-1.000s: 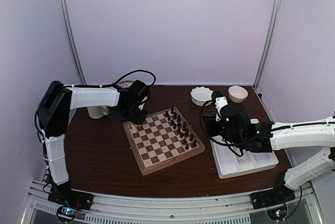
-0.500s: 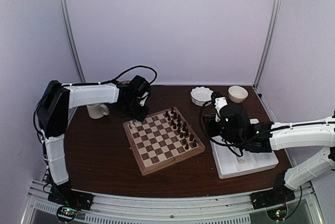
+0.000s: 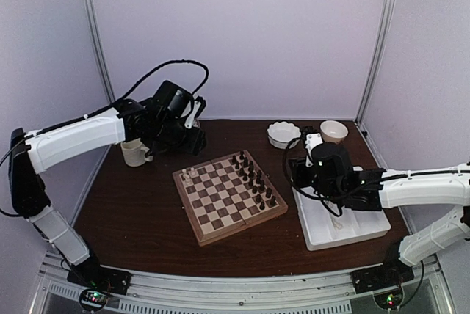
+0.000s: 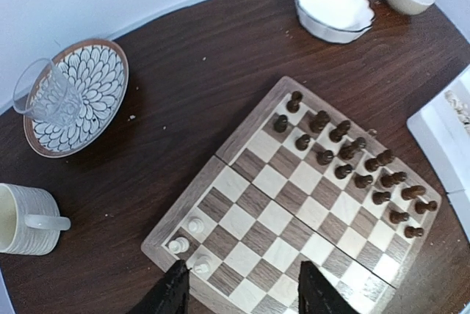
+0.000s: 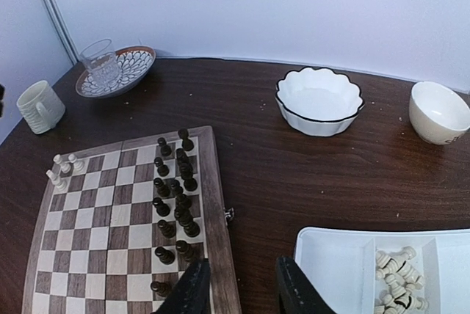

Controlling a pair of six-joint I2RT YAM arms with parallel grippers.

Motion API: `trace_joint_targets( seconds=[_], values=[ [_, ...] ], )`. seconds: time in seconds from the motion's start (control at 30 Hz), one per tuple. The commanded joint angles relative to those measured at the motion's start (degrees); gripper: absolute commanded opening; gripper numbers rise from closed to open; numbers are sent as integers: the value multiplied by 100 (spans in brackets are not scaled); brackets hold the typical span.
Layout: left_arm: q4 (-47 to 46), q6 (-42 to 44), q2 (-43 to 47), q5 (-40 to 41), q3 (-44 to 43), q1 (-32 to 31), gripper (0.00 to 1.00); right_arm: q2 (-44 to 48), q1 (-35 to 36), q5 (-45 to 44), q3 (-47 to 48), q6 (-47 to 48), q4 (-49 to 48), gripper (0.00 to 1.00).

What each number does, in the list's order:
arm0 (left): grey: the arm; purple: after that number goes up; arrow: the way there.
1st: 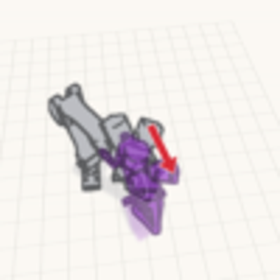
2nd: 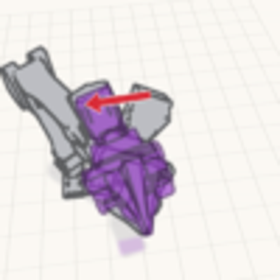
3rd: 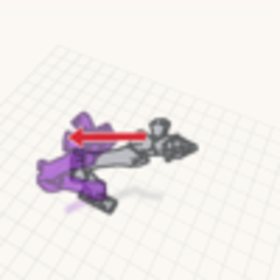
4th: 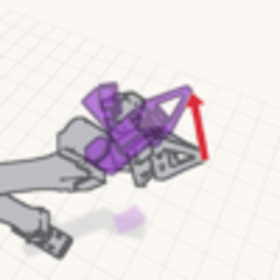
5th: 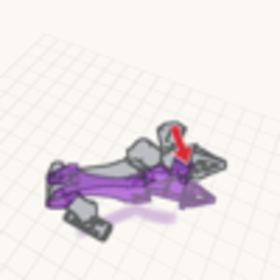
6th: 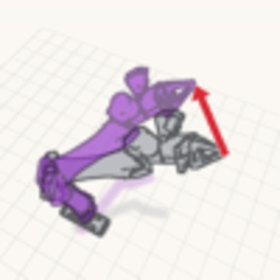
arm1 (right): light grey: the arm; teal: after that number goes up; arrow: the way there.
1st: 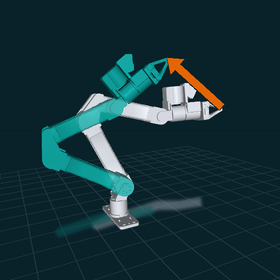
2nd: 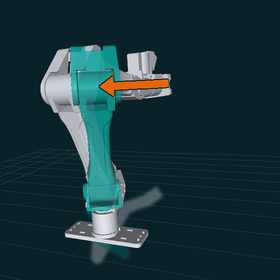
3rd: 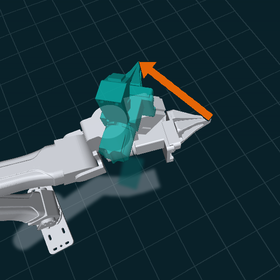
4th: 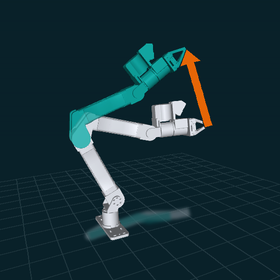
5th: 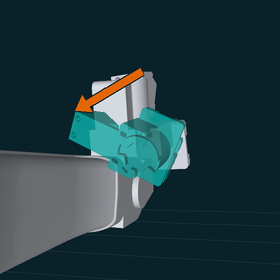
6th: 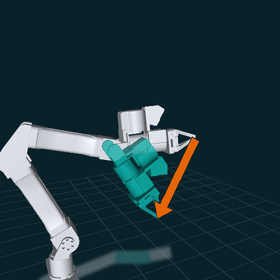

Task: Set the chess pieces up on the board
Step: Place the pawn on a2, then pick up the pawn from the storage box.

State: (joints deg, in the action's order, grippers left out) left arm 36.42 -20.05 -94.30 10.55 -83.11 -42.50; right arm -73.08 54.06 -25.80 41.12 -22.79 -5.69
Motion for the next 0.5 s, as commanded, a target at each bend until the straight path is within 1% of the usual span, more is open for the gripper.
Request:
trace_joint_targets(
  seconds=[0.0, 0.1, 0.17, 0.23, 0.3, 0.37, 0.47],
  values=[
    [-465, -300, 663, 210, 537, -323, 53, 249, -265, -127, -52, -156, 144, 32],
    [-966, -588, 1290, 15, 1212, -364, 56, 382, -546, -79, -172, -279, 356, 32],
    [-1391, -690, 1665, -49, 1701, -364, 59, 373, -813, 140, -235, -457, 524, 32],
    [-1659, -756, 1997, 63, 2136, -364, 61, 258, -1076, 482, -310, -638, 787, 32],
    [-2017, -661, 2280, 206, 2574, -364, 63, 108, -1250, 614, -397, -762, 870, 31],
    [-2529, -655, 2532, 416, 3218, -373, 63, -34, -1451, 731, -453, -842, 858, 31],
    [-3814, -592, 2789, 171, 4163, -373, 63, -242, -1650, 842, -395, -866, 875, 30]
  ],
)
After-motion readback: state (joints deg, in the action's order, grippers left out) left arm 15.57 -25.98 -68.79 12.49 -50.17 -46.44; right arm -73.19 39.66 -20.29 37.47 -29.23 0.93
